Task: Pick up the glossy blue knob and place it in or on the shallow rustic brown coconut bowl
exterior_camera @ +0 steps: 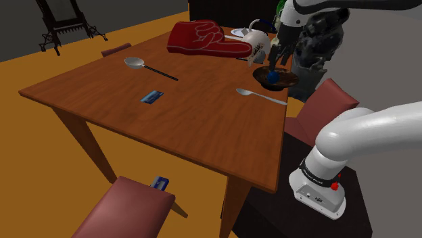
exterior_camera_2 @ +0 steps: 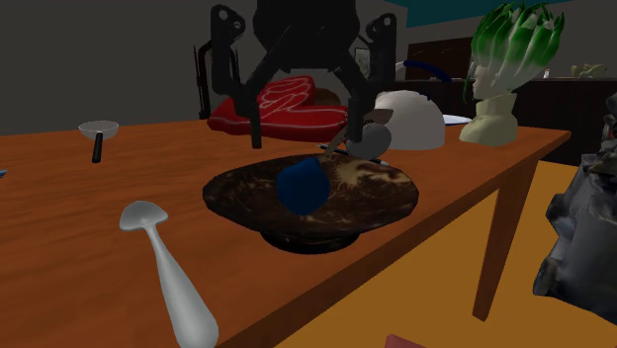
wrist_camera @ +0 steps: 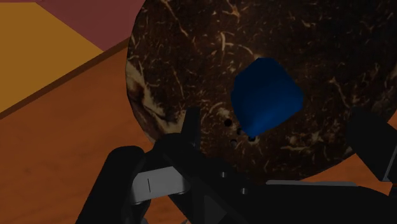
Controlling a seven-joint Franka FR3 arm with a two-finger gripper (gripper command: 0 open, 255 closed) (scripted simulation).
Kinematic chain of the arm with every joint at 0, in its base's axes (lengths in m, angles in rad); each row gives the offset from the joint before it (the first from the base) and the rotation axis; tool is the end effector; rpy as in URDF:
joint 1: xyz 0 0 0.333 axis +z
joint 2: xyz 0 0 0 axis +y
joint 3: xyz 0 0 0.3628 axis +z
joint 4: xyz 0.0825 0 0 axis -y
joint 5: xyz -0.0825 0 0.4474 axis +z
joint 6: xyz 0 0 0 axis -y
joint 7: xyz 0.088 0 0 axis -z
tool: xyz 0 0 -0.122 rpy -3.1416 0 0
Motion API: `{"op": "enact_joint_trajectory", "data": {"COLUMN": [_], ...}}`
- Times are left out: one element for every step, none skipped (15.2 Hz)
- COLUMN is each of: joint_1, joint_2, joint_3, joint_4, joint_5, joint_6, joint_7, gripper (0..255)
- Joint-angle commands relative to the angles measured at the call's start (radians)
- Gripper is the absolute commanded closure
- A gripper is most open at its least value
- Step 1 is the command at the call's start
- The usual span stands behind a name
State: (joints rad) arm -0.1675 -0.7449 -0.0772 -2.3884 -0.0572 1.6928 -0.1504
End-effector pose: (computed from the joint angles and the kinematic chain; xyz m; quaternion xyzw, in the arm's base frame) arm 0.3478 -0.0995 0.5869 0.9991 -0.0348 0.0231 0.0067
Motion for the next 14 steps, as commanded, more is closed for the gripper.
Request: {"op": "enact_joint_trajectory", "data": {"joint_1": [0.0, 0.0, 0.001, 0.001, 0.002, 0.002, 0.002, 0.002, 0.002, 0.002, 0.002, 0.002, 0.002, 0.002], "joint_2": [0.0, 0.0, 0.004, 0.01, 0.017, 0.024, 0.023, 0.024, 0.024, 0.024, 0.024, 0.024, 0.024, 0.024], "joint_3": [0.0, 0.0, 0.001, 0.003, 0.004, 0.005, 0.005, 0.005, 0.005, 0.005, 0.005, 0.005, 0.005, 0.005], "joint_4": [0.0, 0.0, 0.037, 0.074, 0.113, 0.144, 0.144, 0.144, 0.144, 0.144, 0.144, 0.144, 0.144, 0.144], "joint_5": [0.0, 0.0, 0.001, 0.003, 0.004, 0.005, 0.005, 0.005, 0.005, 0.005, 0.005, 0.005, 0.005, 0.005], "joint_6": [0.0, 0.0, -0.032, -0.064, -0.096, -0.12, -0.12, -0.12, -0.12, -0.12, -0.12, -0.12, -0.12, -0.12], "joint_7": [0.0, 0.0, 0.0, -0.001, -0.001, -0.002, -0.002, -0.002, -0.002, -0.002, -0.002, -0.002, -0.002, -0.002], "gripper": [0, 0, 0, 0, 0, 0, 0, 0, 0, 0, 0, 0, 0, 0]}}
